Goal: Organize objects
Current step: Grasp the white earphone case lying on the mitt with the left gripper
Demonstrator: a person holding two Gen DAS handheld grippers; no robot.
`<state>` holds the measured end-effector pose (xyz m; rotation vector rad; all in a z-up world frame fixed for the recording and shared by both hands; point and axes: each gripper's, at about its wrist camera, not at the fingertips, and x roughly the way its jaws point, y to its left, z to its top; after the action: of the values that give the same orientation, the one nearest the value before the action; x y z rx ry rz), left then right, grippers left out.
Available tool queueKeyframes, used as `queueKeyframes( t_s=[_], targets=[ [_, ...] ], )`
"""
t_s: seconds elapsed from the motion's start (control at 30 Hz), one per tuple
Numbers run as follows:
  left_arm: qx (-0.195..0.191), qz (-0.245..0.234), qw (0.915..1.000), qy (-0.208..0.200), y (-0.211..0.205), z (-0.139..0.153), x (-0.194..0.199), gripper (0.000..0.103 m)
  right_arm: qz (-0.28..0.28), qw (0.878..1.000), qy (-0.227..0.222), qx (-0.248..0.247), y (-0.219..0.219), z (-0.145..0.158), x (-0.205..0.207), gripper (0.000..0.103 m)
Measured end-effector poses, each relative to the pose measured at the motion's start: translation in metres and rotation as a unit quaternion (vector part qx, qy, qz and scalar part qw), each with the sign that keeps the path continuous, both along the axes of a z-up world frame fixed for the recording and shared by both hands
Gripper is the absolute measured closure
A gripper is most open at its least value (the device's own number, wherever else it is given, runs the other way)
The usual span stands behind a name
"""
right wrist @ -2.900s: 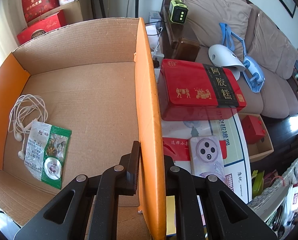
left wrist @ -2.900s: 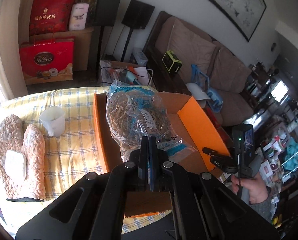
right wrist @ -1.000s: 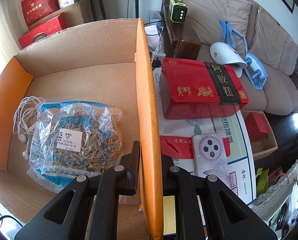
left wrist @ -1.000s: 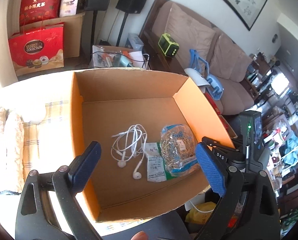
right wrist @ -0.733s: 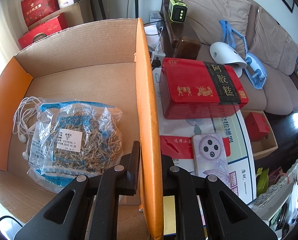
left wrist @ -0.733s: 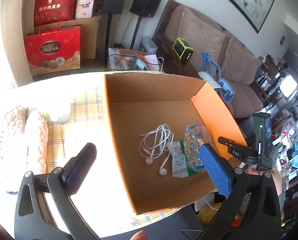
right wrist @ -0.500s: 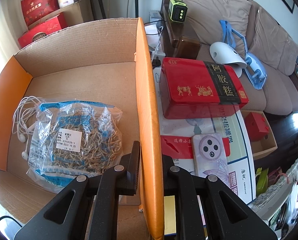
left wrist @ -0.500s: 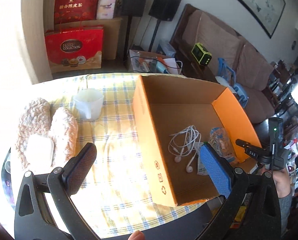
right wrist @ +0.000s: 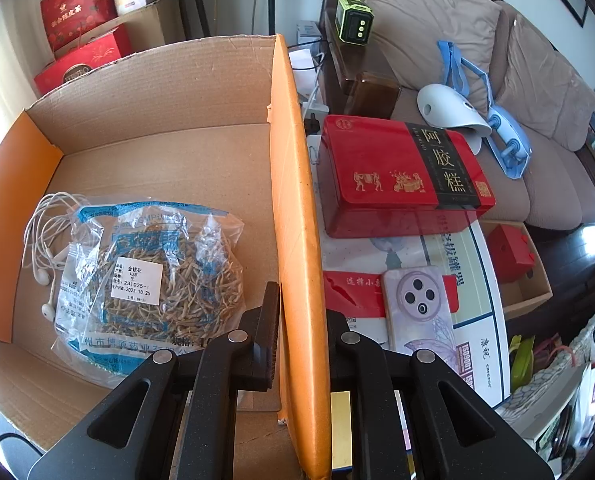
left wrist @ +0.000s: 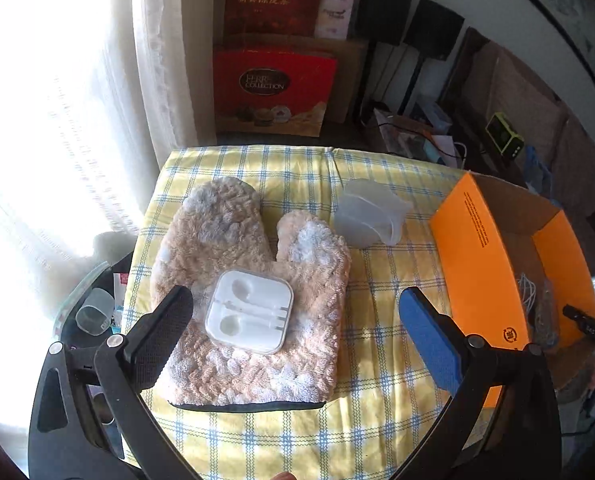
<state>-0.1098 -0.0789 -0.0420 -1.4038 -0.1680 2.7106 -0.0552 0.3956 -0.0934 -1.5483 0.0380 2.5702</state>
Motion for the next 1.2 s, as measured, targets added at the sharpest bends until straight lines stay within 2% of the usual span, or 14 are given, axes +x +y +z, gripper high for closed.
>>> queueKeyframes(
  t_s=[0.23, 0.5, 0.67, 0.8, 0.87, 0.9, 0.93, 1.2],
  targets=[
    [-0.011, 0.006, 0.9997, -0.023, -0.016, -0.027, -0.013, 0.000, 0.001, 1.000, -0.004, 0.004, -0.001, -0.001, 0.000, 0.089],
    [0.042, -0.005, 0.9981, -0.045, -0.026, -0.055, -0.024, 0.002, 0.000, 1.000, -0.005, 0.004, -0.001, -0.001, -0.001, 0.089],
    [0.012, -0.024, 0.9982, -0.054, -0.017, -0.066, -0.026, 0.003, 0.000, 1.000, -0.006, 0.004, -0.001, -0.001, -0.001, 0.089],
    [-0.015, -0.031, 0.9977, -0.058, -0.012, -0.076, -0.024, 0.014, -0.001, 1.000, -0.006, 0.004, -0.001, -0.001, -0.001, 0.089],
    [-0.016, -0.029, 0.9978, -0.057, -0.012, -0.077, -0.023, 0.025, -0.001, 1.000, -0.006, 0.004, -0.001, -0.001, -0.001, 0.089],
    [-0.019, -0.029, 0.9978, -0.056, -0.012, -0.076, -0.022, 0.036, -0.001, 1.000, -0.006, 0.004, -0.001, -0.001, -0.001, 0.089],
    [-0.024, -0.027, 0.9978, -0.055, -0.011, -0.076, -0.022, 0.040, -0.001, 1.000, -0.006, 0.004, -0.001, -0.001, -0.001, 0.089],
    [-0.005, -0.021, 0.9987, -0.045, -0.012, -0.061, -0.017, 0.041, -0.001, 1.000, -0.005, 0.005, -0.001, -0.002, -0.001, 0.089]
  ],
)
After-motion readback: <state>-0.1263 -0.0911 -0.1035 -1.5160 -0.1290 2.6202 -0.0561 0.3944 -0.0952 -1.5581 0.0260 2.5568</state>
